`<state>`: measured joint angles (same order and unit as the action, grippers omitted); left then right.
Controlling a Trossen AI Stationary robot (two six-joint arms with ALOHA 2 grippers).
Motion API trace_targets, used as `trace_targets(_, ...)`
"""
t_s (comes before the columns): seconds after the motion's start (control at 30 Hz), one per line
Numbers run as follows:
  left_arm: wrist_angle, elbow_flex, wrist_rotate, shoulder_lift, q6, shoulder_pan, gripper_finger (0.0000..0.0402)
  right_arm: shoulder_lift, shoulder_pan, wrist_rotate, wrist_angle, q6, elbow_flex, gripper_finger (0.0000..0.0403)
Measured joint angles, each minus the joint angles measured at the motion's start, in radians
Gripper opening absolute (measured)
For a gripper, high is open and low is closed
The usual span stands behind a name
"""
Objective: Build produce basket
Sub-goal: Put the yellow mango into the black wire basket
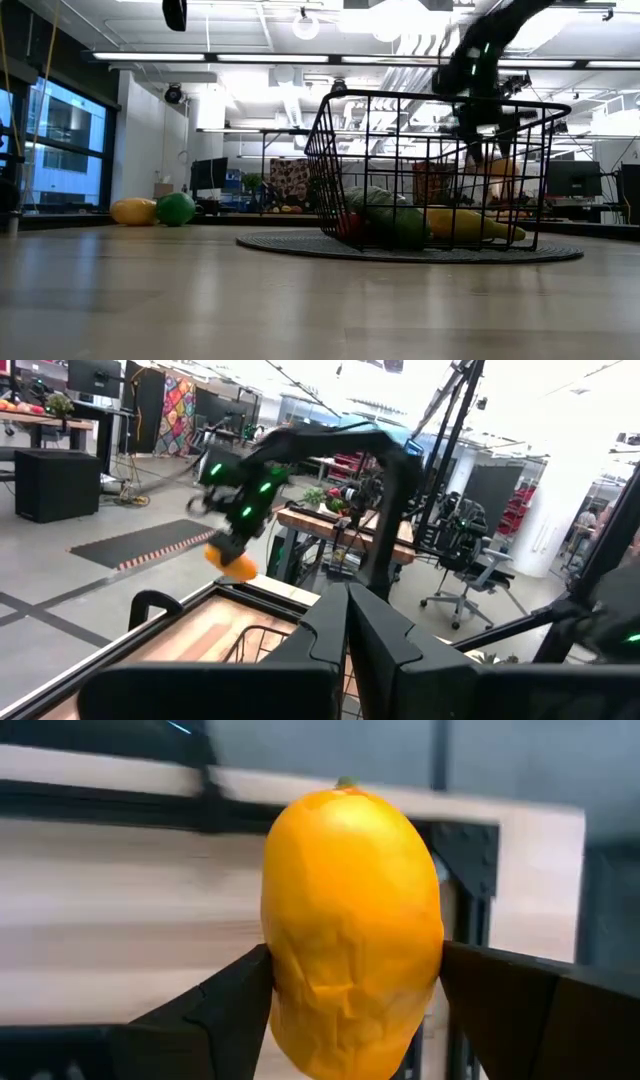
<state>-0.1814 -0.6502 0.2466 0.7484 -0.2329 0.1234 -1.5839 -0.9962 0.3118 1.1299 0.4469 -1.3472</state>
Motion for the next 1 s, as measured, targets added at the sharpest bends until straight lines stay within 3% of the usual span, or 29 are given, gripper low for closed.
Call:
trace_targets(0.2,0.001,0.000,0.000,0.000,0.000,0.000,0.0003,0.260,0.170,-0.180,-0.072,-0.062,0.043,0.0252)
trace_targets(0.33,0.004,0.000,0.000,0.000,0.000,0.000,0.0003,0.439,0.333,-0.285,-0.213,-0.029,0.176,0.0252)
trace_targets(0.43,0.005,0.000,0.000,0.000,0.000,0.000,0.0003,0.570,0.474,-0.326,-0.395,0.094,0.338,0.0252)
trace_targets(0.57,0.005,0.000,0.000,0.000,0.000,0.000,0.0003,0.713,0.664,-0.349,-0.807,0.255,0.562,0.0252)
trace_targets(0.7,0.005,0.000,0.000,0.000,0.033,0.000,0.0003,0.771,0.784,-0.348,-1.241,0.272,0.692,0.0252)
trace_targets(0.77,0.005,0.000,-0.001,0.000,0.042,0.000,0.0003,0.773,0.819,-0.348,-1.346,0.232,0.702,0.0252)
trace_targets(1.0,0.005,0.000,-0.084,0.000,0.042,0.000,0.0003,0.741,0.883,-0.331,-1.344,-0.104,0.637,0.0252)
